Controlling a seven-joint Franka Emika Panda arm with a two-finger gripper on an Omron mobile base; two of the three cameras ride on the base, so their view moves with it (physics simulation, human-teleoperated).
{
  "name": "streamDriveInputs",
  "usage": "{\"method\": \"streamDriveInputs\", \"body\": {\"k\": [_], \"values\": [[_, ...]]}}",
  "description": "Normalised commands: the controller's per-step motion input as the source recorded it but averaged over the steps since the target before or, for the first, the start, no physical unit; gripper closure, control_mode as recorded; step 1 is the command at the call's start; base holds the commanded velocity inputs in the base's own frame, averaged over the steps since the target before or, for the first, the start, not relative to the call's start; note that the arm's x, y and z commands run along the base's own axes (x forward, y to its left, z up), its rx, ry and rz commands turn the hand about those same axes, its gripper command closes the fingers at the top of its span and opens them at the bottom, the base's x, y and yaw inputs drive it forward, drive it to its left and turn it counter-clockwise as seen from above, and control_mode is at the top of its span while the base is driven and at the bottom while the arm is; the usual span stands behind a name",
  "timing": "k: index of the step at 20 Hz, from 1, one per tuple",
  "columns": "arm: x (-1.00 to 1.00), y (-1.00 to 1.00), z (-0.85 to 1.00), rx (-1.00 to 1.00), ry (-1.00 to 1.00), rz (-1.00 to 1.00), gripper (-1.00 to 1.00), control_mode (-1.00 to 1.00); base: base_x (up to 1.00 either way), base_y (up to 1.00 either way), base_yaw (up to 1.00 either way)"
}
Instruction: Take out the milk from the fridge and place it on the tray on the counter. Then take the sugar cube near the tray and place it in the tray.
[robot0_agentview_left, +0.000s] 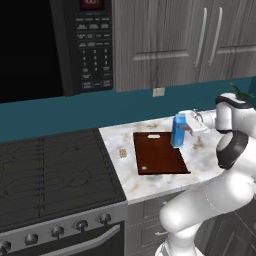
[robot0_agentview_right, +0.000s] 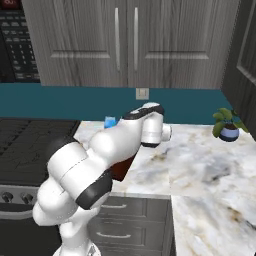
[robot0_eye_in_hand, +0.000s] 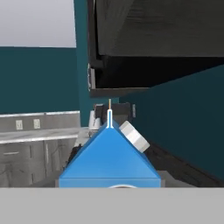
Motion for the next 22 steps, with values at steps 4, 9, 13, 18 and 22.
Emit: {"method": "streamDriveInputs", "body": {"k": [4,9,13,18,22], "values": [[0.52,-0.02,-0.28,0.0,0.0,0.05,1.0,-1.0,0.0,0.0,0.0],[0.45,-0.03,-0.33,0.01,0.0,0.05,1.0,-1.0,0.0,0.0,0.0],[0.38,-0.11,-0.37,0.0,0.0,0.05,1.0,-1.0,0.0,0.0,0.0],[0.35,-0.2,-0.28,0.0,0.0,0.04,1.0,-1.0,0.0,0.0,0.0],[0.29,-0.22,-0.36,0.0,0.0,0.04,1.0,-1.0,0.0,0.0,0.0]]}}
